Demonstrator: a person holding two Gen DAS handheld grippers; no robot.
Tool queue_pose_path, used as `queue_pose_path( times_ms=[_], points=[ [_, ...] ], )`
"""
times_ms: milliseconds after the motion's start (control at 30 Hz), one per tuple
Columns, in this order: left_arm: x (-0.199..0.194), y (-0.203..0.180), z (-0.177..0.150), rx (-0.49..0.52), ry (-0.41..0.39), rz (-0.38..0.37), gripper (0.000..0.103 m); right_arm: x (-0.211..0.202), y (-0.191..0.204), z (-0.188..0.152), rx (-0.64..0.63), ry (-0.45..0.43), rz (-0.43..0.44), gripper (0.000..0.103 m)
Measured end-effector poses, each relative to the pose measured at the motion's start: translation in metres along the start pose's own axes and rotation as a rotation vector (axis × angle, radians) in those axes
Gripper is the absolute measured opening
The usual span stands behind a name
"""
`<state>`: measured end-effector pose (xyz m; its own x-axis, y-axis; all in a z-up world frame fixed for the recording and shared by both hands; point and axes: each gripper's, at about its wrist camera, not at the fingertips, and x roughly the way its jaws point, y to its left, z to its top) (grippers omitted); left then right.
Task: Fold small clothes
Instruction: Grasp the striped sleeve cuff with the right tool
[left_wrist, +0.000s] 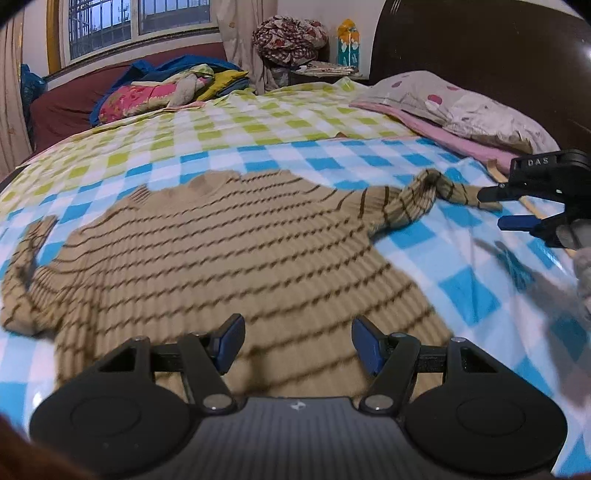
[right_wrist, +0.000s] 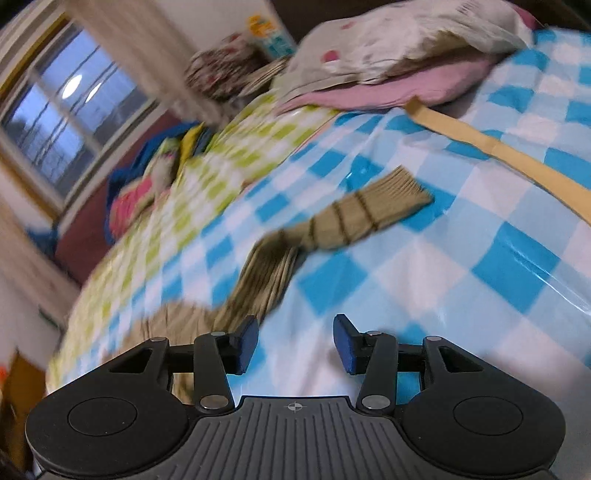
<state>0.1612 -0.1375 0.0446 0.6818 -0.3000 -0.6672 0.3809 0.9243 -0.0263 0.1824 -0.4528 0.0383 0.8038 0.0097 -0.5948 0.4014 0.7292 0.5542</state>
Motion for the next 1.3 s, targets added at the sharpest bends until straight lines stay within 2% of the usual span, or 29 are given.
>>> queue_pose_path(
  times_ms=[233, 400, 567, 633, 667, 700, 800, 900, 1033, 1167, 1300],
  points=[
    [0.032, -0.012, 0.017, -0.008, -0.025, -0.007, 0.070, 0.045, -0.026, 0.038, 0.217, -0.061, 0.008, 0.053],
    [0.042, -0.013, 0.020, -0.018, -0.032, -0.005, 0.070, 0.075, -0.036, 0.047, 0.285, -0.056, -0.023, 0.055],
    [0.044, -0.014, 0.017, -0.006, -0.040, 0.001, 0.070, 0.091, -0.039, 0.050, 0.315, -0.107, -0.036, 0.055],
    [0.044, -0.013, 0.015, -0.011, -0.032, -0.005, 0.070, 0.097, -0.040, 0.051, 0.329, -0.113, -0.043, 0.043],
    [0.043, -0.012, 0.014, -0.014, -0.030, -0.006, 0.070, 0.100, -0.040, 0.052, 0.327, -0.107, -0.048, 0.026],
    [0.042, -0.011, 0.013, -0.015, -0.029, -0.006, 0.070, 0.102, -0.040, 0.053, 0.327, -0.099, -0.050, 0.016],
    [0.037, -0.007, 0.010, -0.028, -0.033, -0.006, 0.070, 0.097, -0.031, 0.060, 0.272, -0.127, -0.057, 0.010],
    [0.029, -0.001, 0.009, -0.051, -0.043, -0.010, 0.070, 0.080, -0.009, 0.070, 0.187, -0.185, -0.026, 0.006],
    [0.014, 0.010, 0.008, -0.079, -0.066, -0.015, 0.071, 0.055, 0.034, 0.080, 0.076, -0.244, 0.067, 0.005],
    [0.002, 0.020, 0.005, -0.098, -0.085, -0.011, 0.075, 0.041, 0.057, 0.075, -0.012, -0.248, 0.087, 0.005],
    [-0.001, 0.025, 0.001, -0.107, -0.081, -0.016, 0.075, 0.034, 0.051, 0.064, -0.024, -0.215, 0.083, 0.005]
  ],
)
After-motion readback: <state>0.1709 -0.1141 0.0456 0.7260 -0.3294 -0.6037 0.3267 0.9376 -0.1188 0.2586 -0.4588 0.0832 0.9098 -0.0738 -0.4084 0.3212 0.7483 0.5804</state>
